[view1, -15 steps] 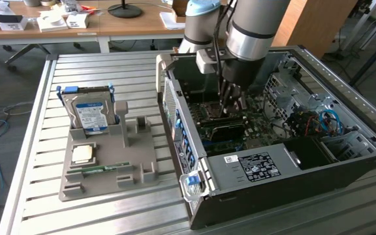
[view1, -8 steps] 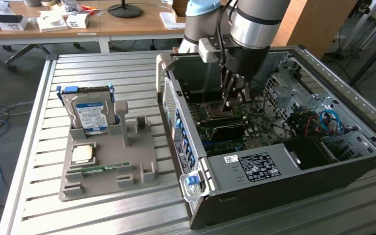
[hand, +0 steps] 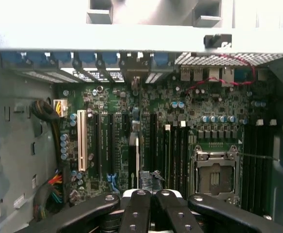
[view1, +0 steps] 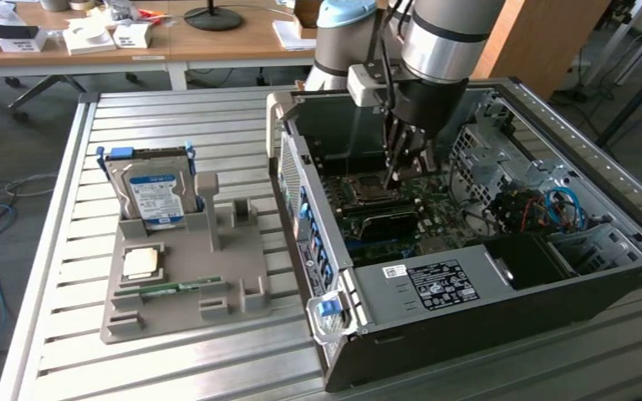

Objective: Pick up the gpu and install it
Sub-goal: 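Press down on the gpu until it lock into place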

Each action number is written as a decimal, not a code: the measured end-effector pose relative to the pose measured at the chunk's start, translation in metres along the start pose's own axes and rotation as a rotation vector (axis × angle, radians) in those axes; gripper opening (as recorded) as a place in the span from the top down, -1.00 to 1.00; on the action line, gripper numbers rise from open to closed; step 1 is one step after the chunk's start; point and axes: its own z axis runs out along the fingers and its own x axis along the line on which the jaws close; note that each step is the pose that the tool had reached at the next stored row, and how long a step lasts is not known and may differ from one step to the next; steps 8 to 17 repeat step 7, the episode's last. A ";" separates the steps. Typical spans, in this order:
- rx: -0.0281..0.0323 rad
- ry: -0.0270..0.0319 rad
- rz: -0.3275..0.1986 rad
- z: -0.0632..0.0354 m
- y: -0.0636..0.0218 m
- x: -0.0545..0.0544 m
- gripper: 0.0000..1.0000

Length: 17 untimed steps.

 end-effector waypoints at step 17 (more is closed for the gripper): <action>0.0000 0.0000 0.000 0.0000 -0.0002 0.000 0.79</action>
